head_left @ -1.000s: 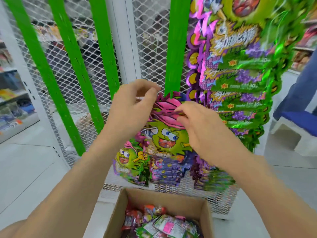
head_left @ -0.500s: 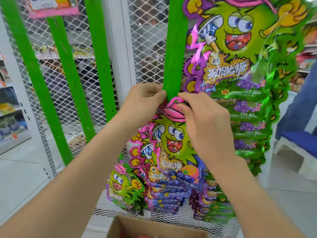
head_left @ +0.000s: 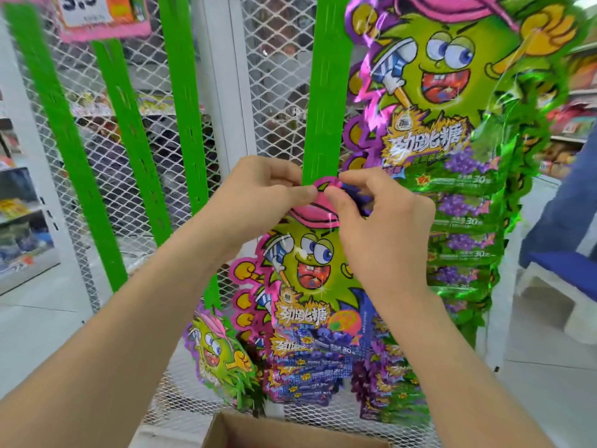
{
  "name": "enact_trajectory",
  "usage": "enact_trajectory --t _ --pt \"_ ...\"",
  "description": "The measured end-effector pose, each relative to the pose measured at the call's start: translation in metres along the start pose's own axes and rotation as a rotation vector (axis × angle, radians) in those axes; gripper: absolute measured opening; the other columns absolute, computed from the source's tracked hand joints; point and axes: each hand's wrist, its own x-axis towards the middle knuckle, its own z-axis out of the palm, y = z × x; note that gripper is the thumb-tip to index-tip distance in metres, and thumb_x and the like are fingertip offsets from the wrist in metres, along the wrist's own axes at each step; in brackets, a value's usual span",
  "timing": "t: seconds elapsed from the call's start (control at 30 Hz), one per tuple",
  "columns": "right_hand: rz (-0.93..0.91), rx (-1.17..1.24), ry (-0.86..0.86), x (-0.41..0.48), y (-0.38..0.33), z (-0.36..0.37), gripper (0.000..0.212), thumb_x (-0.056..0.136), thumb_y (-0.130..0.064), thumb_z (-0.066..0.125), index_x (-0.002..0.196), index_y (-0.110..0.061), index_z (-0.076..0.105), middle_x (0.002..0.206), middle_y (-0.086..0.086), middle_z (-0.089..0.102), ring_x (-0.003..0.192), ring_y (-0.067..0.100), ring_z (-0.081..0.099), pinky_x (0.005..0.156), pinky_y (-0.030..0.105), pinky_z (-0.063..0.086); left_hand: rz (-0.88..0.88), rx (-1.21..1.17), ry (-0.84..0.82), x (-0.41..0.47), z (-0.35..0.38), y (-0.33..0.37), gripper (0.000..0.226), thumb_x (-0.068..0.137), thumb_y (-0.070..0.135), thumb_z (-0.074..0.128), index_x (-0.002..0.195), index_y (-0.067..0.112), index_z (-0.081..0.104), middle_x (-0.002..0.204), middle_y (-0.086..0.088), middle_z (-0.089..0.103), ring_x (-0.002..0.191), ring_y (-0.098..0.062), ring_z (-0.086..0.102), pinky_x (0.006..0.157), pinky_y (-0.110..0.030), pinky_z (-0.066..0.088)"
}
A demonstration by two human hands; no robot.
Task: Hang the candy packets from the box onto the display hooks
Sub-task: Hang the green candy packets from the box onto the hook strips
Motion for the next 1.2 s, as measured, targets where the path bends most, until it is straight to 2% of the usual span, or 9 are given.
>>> enact_trajectory --t 0.1,0.27,0.4,0.47,0.6,0.77,0.9,1.07,1.2 --pt "-0.039 -0.071 -0.071 -0.003 0.003 0.0 0.016 0.092 -0.032 0.08 0.102 -0.019 0.078 0.079 0.0 0.077 0.072 0.028 0.073 0.069 0.042 0.056 -0.046 -0.018 0.011 0.003 0.001 -0.005 0.036 0.076 0.034 0.086 0.108 0.018 0.079 0.105 -0.01 0.081 0.104 -0.026 0.077 0.109 -0.051 0.053" --pt "-0.036 -0.172 -0.248 -0.02 0.01 0.002 0.018 0.094 -0.034 0.077 0.104 -0.019 0.074 0.087 0.005 0.078 0.082 0.037 0.071 0.073 0.048 0.058 -0.009 -0.02 0.004 0.001 0.003 -0.014 0.02 0.094 -0.002 0.073 0.099 0.017 0.077 0.094 -0.008 0.081 0.084 -0.022 0.074 0.1 -0.046 0.057" --pt "-0.017 -0.083 -0.23 -0.028 0.011 0.002 0.018 0.094 -0.028 0.078 0.104 -0.017 0.068 0.088 0.003 0.076 0.082 0.033 0.071 0.07 0.047 0.054 0.041 -0.06 0.012 0.0 0.005 -0.017 0.018 0.101 0.008 0.069 0.09 0.023 0.074 0.076 0.008 0.076 0.072 -0.01 0.067 0.083 -0.036 0.055" --pt "-0.045 -0.033 -0.194 -0.03 0.008 0.001 0.022 0.094 -0.02 0.078 0.112 -0.012 0.068 0.094 0.005 0.077 0.087 0.03 0.072 0.076 0.044 0.051 0.051 -0.07 0.01 0.0 0.006 -0.017 0.014 0.103 0.02 0.069 0.091 0.022 0.075 0.078 0.003 0.077 0.073 -0.015 0.06 0.08 -0.038 0.05" --pt "-0.192 -0.048 -0.144 -0.036 0.006 -0.002 0.019 0.097 -0.008 0.073 0.115 -0.004 0.071 0.1 0.01 0.073 0.089 0.029 0.07 0.079 0.04 0.054 0.037 -0.074 0.016 0.003 0.004 -0.016 0.021 0.103 0.032 0.07 0.093 0.014 0.075 0.083 -0.017 0.075 0.073 -0.02 0.058 0.081 -0.045 0.053" --pt "-0.247 -0.001 -0.137 -0.048 0.004 -0.004 0.012 0.092 -0.003 0.069 0.103 -0.004 0.071 0.09 0.005 0.07 0.077 0.021 0.066 0.067 0.034 0.054 0.0 -0.088 -0.02 0.008 0.001 -0.015 0.03 0.098 0.032 0.077 0.095 0.003 0.068 0.073 -0.01 0.06 0.071 -0.02 0.054 0.085 -0.053 0.056" --pt "-0.258 0.024 -0.073 -0.036 -0.001 -0.007 0.013 0.094 -0.003 0.071 0.106 -0.004 0.074 0.092 0.005 0.072 0.079 0.021 0.068 0.075 0.025 0.054 -0.059 -0.157 -0.08 0.006 -0.004 -0.01 0.046 0.077 0.038 0.09 0.107 0.008 0.072 0.101 -0.025 0.076 0.082 -0.027 0.068 0.1 -0.051 0.056" --pt "-0.094 0.003 -0.037 -0.022 -0.002 -0.004 0.014 0.095 -0.021 0.078 0.108 -0.015 0.077 0.093 -0.003 0.079 0.083 0.021 0.075 0.072 0.043 0.059 -0.097 -0.079 -0.101 0.006 -0.012 -0.002 0.023 0.085 0.033 0.089 0.087 0.022 0.069 0.08 -0.001 0.068 0.076 -0.019 0.055 0.079 -0.036 0.039" --pt "-0.051 0.0 0.007 -0.016 -0.008 -0.002 0.013 0.095 -0.024 0.078 0.106 -0.018 0.078 0.091 -0.005 0.079 0.08 0.02 0.074 0.068 0.042 0.058 -0.08 0.023 -0.111 0.006 -0.015 0.0 0.024 0.095 0.043 0.078 0.084 0.021 0.073 0.086 0.001 0.071 0.086 -0.017 0.059 0.087 -0.037 0.043"
